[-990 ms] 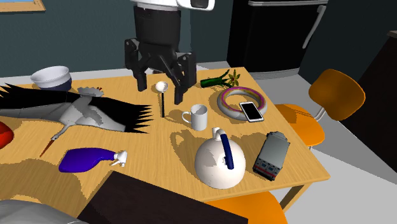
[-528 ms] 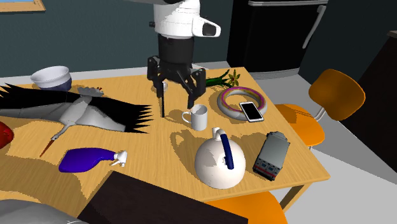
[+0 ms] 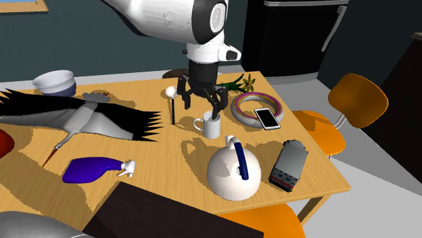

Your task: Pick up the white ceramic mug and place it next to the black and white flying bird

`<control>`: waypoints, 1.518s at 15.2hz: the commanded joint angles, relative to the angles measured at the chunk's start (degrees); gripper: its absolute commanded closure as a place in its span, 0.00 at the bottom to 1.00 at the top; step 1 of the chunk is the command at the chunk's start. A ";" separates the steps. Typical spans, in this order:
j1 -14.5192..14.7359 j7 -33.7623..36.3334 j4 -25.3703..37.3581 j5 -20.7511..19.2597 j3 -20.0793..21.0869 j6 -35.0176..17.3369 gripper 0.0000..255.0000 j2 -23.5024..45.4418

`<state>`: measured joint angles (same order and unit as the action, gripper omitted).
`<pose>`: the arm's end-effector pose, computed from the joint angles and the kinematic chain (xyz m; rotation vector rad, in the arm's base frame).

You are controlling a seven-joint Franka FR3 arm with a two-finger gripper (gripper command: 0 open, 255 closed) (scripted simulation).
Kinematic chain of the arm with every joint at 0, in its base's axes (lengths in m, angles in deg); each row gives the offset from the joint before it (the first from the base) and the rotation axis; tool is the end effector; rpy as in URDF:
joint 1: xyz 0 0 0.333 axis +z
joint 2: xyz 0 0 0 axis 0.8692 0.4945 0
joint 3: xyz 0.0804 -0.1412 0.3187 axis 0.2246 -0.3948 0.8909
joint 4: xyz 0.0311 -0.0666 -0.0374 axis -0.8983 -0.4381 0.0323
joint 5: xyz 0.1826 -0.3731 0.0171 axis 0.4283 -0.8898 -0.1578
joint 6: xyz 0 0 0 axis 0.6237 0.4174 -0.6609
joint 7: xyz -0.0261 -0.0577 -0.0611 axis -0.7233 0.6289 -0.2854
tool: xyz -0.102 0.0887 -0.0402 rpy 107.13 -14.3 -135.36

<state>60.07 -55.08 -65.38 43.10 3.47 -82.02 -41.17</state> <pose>0.4488 -0.0026 0.3944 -3.0853 0.2324 0.1884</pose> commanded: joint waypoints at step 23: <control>-0.47 -1.12 22.47 0.84 -0.10 -21.37 0.00 41.06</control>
<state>59.57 -56.22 -43.00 43.92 3.34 -102.90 -0.65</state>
